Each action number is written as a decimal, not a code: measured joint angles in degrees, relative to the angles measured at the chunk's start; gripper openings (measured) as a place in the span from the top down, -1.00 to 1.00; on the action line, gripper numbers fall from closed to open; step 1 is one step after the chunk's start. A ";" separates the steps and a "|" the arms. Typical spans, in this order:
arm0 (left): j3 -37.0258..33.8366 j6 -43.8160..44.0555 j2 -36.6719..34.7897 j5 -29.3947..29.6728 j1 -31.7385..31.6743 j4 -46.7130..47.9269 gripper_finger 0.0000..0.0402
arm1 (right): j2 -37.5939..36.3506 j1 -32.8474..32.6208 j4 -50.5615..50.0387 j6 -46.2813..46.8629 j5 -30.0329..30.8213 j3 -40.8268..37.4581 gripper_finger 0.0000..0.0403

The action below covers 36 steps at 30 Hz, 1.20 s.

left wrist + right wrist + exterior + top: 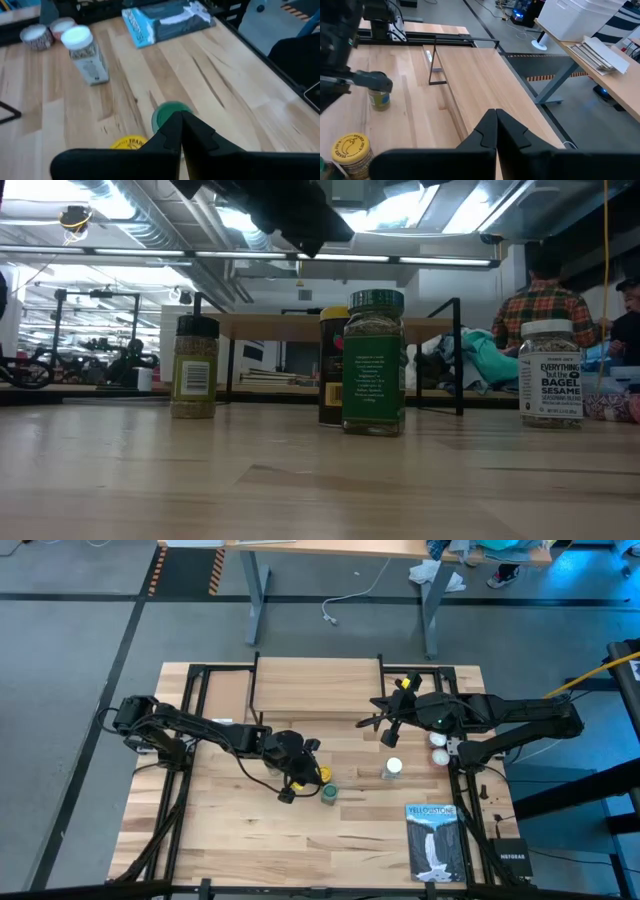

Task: Shelf spices
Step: Put the black seasoning bottle on the shelf

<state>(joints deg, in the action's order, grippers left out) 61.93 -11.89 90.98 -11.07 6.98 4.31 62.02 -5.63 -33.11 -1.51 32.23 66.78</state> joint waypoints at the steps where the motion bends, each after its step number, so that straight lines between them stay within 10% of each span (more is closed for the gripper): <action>1: -0.02 0.39 0.00 0.07 0.00 0.39 1.00 | 0.00 0.00 -0.01 0.49 -0.72 0.00 1.00; 17: -0.04 2.89 -5.09 14.89 0.27 21.12 0.94 | 0.11 -6.85 -0.06 2.70 0.97 -0.04 1.00; 36: -0.57 3.83 -14.14 19.50 3.45 42.84 -0.49 | 0.11 -7.10 0.01 -0.04 2.20 -0.07 1.00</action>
<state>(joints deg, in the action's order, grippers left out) 61.36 -8.05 76.84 8.44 10.43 47.15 62.13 -12.73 -33.10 -1.55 34.43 66.71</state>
